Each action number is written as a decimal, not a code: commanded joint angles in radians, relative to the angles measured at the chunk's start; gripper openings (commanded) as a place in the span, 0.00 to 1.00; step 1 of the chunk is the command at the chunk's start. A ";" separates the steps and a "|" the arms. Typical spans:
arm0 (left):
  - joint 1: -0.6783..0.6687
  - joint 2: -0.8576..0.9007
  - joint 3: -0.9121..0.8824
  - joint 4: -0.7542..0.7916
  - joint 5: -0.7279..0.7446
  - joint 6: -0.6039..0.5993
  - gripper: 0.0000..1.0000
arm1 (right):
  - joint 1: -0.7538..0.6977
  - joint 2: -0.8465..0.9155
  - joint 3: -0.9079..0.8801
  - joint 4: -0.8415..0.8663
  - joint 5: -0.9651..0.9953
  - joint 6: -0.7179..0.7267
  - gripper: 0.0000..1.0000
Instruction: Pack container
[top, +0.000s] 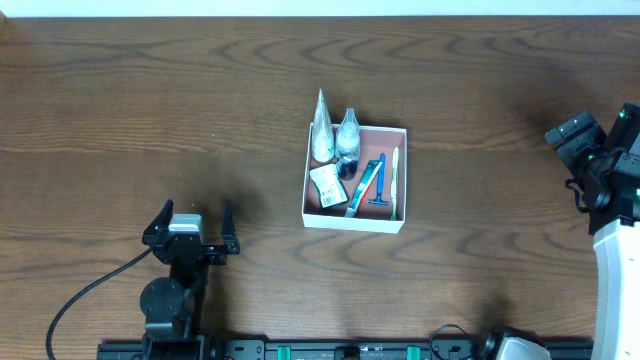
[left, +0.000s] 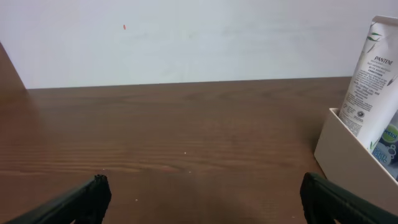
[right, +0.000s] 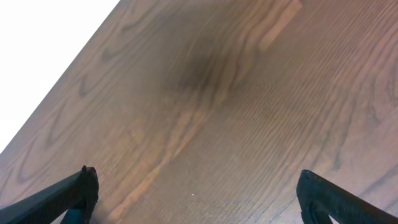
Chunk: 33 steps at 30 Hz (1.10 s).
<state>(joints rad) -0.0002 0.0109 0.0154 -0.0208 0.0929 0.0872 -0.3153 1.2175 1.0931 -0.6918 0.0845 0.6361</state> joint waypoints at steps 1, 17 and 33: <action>0.006 -0.005 -0.011 -0.042 0.004 0.021 0.98 | -0.005 -0.001 0.006 -0.001 0.005 0.006 0.99; 0.006 -0.005 -0.011 -0.042 0.004 0.021 0.98 | 0.171 -0.243 -0.135 0.092 0.267 -0.011 0.99; 0.006 -0.005 -0.011 -0.042 0.004 0.021 0.98 | 0.277 -0.906 -0.838 0.632 -0.166 -0.574 0.99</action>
<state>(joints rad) -0.0002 0.0113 0.0185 -0.0254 0.0898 0.0875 -0.0483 0.3798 0.3222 -0.0879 0.0029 0.1387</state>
